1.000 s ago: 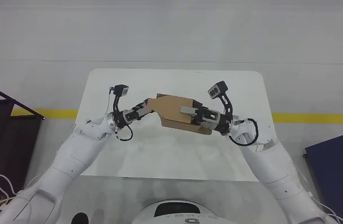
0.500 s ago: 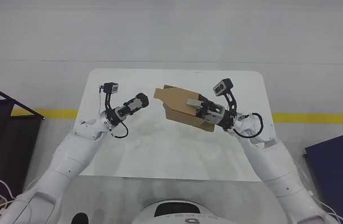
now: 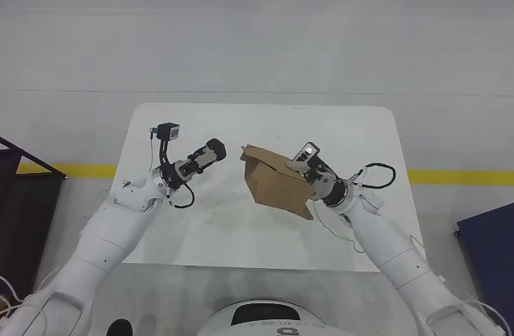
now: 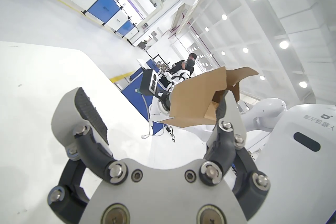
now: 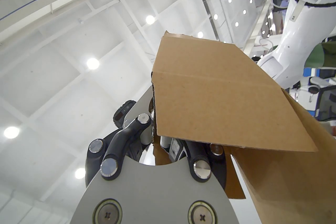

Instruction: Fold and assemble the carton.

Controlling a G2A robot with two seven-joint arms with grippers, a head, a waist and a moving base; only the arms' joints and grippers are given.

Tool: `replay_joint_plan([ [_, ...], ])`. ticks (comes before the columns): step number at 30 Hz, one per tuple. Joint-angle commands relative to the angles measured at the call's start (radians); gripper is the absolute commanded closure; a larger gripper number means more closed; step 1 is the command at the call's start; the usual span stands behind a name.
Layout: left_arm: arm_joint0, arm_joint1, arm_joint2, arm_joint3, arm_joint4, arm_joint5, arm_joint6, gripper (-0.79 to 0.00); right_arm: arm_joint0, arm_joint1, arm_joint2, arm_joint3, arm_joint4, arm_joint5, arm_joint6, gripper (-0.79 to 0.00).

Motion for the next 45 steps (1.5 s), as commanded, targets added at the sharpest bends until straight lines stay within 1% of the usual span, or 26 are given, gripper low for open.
replay_joint_plan([
  [1,0.001,-0.003,0.007,-0.023,0.012,0.012,0.002,-0.785,0.014,-0.006,-0.011,0.027,0.005,0.006,0.019,0.000],
  [8,-0.022,-0.024,0.049,-0.064,0.063,0.052,0.021,-0.785,0.045,-0.020,-0.021,0.082,0.008,0.008,0.048,0.000],
  [15,-0.038,-0.038,0.073,-0.068,0.079,0.048,0.009,-0.785,0.048,-0.026,-0.020,0.099,-0.010,0.007,0.058,0.000],
  [19,-0.041,-0.041,0.072,-0.067,0.087,0.044,0.005,-0.785,0.048,-0.031,-0.021,0.102,-0.013,0.007,0.059,0.000],
  [24,-0.032,-0.038,0.034,-0.051,0.075,0.023,0.039,-0.785,0.047,-0.035,-0.014,0.107,-0.005,0.006,0.068,0.000],
  [27,-0.025,-0.034,0.006,-0.029,0.070,0.033,0.055,-0.785,0.042,-0.037,-0.009,0.106,-0.006,0.007,0.074,0.000],
  [29,-0.021,-0.033,0.000,-0.021,0.073,0.056,0.057,-0.785,0.039,-0.037,-0.005,0.106,-0.007,0.008,0.074,0.000],
  [33,-0.020,-0.039,0.015,-0.034,0.104,0.086,0.053,-0.785,0.037,-0.041,-0.007,0.102,-0.019,0.006,0.068,0.000],
  [37,-0.022,-0.048,0.035,-0.045,0.117,0.095,0.054,-0.785,0.033,-0.043,-0.007,0.096,-0.032,0.006,0.062,0.000],
  [40,-0.026,-0.053,0.047,-0.046,0.124,0.094,0.047,-0.785,0.030,-0.043,-0.002,0.095,-0.044,0.007,0.057,0.000],
  [45,-0.030,-0.054,0.051,-0.049,0.126,0.078,0.003,-0.785,0.024,-0.042,0.012,0.096,-0.048,0.016,0.056,0.000],
])
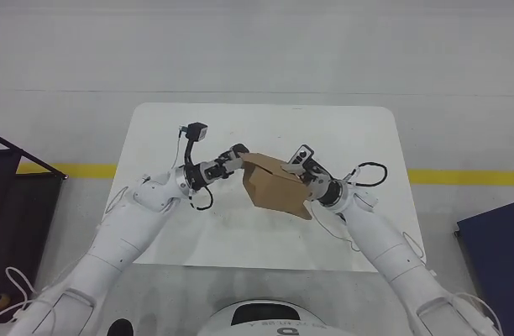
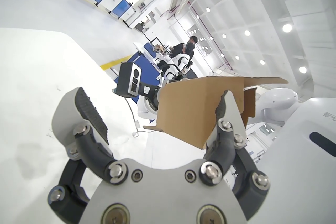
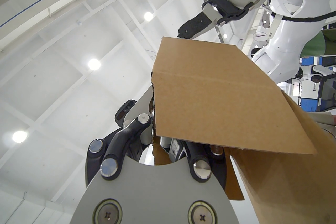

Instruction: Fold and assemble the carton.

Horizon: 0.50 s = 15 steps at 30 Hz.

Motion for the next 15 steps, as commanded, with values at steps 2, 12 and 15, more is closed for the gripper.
replay_joint_plan([
  [2,0.000,0.002,-0.004,-0.003,0.017,-0.011,-0.024,-0.785,-0.003,-0.001,0.004,-0.002,-0.002,0.005,-0.004,0.000],
  [12,0.005,0.001,-0.029,-0.030,0.170,-0.009,0.026,-0.785,0.002,-0.010,-0.010,-0.011,-0.022,0.021,-0.024,0.000],
  [15,0.012,0.001,-0.039,-0.049,0.214,0.007,0.056,-0.785,0.005,-0.011,-0.012,-0.007,-0.035,0.022,-0.031,0.000],
])
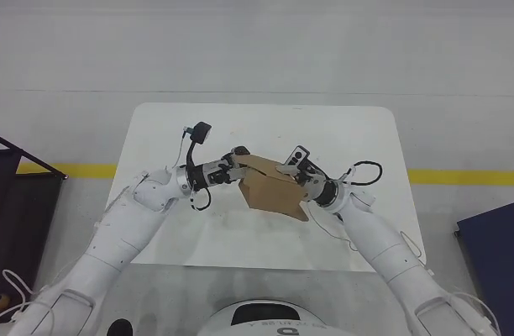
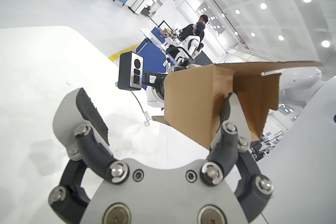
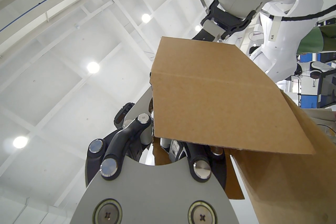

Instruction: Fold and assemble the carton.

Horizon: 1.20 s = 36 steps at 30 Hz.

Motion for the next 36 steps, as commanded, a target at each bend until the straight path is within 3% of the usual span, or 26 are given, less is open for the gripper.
replay_joint_plan([
  [1,0.005,0.001,-0.008,-0.011,0.022,0.011,0.017,-0.785,0.001,-0.001,0.000,0.001,-0.006,0.000,-0.002,0.000],
  [13,0.043,0.013,-0.070,-0.041,0.072,0.043,0.053,-0.785,-0.001,-0.004,-0.001,-0.001,-0.040,0.013,-0.009,0.000],
  [20,0.055,0.012,-0.067,-0.068,0.118,0.056,0.059,-0.785,0.005,-0.009,-0.010,-0.003,-0.049,0.022,-0.014,0.000],
  [36,0.089,0.029,-0.148,-0.097,0.079,0.021,0.067,-0.785,-0.005,-0.005,0.032,0.031,-0.038,0.030,0.014,0.000],
])
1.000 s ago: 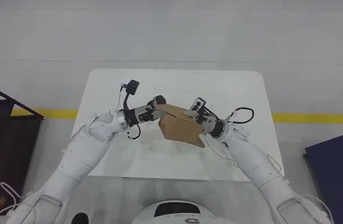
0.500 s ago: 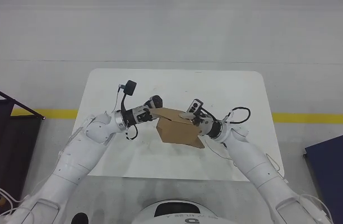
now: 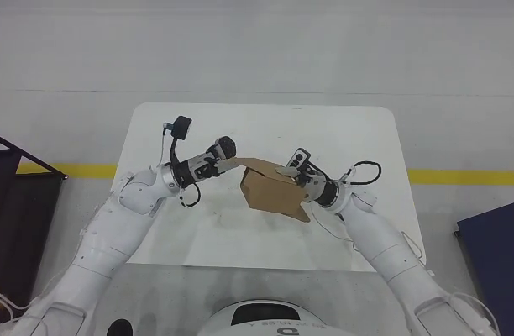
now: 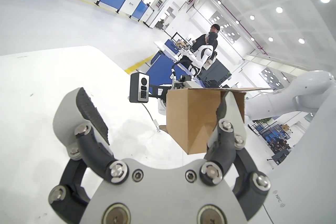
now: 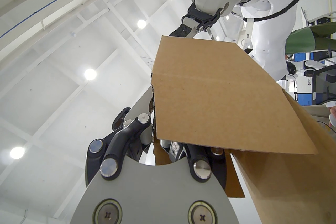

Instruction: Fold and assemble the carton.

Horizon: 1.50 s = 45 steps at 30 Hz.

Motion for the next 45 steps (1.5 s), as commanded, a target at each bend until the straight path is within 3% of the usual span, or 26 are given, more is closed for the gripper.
replay_joint_plan([
  [1,0.007,0.003,-0.012,-0.010,-0.004,-0.004,0.000,-0.785,-0.001,0.000,0.006,0.000,0.005,0.001,0.005,0.000],
  [9,0.003,0.011,-0.062,-0.071,-0.022,-0.005,0.010,-0.785,-0.002,0.001,0.012,-0.007,-0.012,0.010,0.010,0.000],
  [13,-0.036,0.009,-0.075,-0.090,0.076,0.048,0.029,-0.785,-0.001,0.001,0.006,-0.008,-0.030,0.019,0.013,0.000],
  [18,-0.072,-0.005,-0.018,-0.109,0.130,0.081,0.029,-0.785,-0.001,0.000,0.005,-0.006,-0.034,0.021,0.016,0.000],
  [23,-0.091,-0.014,0.031,-0.090,0.125,0.060,0.000,-0.785,-0.003,0.000,0.012,-0.003,-0.023,0.026,0.024,0.000],
  [35,-0.083,-0.013,0.051,-0.047,0.091,-0.021,-0.029,-0.662,0.001,-0.006,0.012,0.018,0.010,0.043,0.040,0.000],
  [37,-0.084,-0.013,0.049,-0.043,0.086,-0.028,-0.024,-0.683,0.002,-0.007,0.012,0.019,0.011,0.044,0.042,0.000],
  [40,-0.082,-0.013,0.037,-0.036,0.074,-0.045,0.003,-0.785,0.001,-0.008,0.011,0.019,0.013,0.045,0.043,0.000],
  [45,-0.057,-0.007,-0.002,-0.013,0.074,-0.072,0.047,-0.785,-0.001,-0.008,0.021,0.021,0.018,0.042,0.044,0.000],
])
